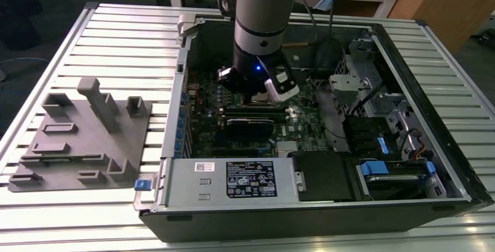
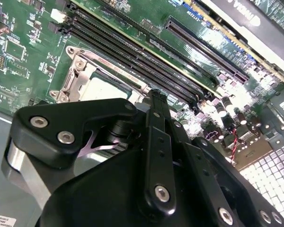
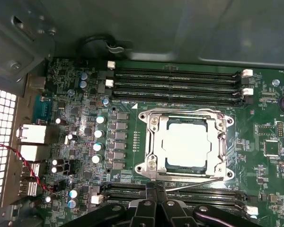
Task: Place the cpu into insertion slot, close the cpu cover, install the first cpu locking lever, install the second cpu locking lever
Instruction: 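Install the second cpu locking lever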
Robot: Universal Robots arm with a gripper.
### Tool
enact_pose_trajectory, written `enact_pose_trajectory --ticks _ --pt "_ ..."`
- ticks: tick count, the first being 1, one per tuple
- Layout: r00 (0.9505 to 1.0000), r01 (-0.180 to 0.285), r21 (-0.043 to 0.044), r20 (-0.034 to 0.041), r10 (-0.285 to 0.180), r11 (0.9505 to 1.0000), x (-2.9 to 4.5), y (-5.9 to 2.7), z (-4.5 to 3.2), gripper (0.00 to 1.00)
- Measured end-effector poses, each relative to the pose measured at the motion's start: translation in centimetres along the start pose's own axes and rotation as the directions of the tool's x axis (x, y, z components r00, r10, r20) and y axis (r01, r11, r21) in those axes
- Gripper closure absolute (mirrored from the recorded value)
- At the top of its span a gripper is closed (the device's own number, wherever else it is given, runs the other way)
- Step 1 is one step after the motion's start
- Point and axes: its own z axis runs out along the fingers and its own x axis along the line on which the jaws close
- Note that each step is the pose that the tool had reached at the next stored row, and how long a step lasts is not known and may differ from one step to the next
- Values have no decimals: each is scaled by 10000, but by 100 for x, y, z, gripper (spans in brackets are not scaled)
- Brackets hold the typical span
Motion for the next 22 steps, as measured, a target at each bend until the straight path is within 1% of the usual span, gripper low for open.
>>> enact_pose_trajectory --ticks 3,11,18,22 --pt "10000 -1 1 0 1 10000 27 -5 38 89" --pt "10000 -1 1 0 1 10000 102 -25 180 89" --pt "10000 -1 0 0 1 10000 121 -24 227 89" --pt "10000 0 -16 -1 0 10000 140 -14 254 89"
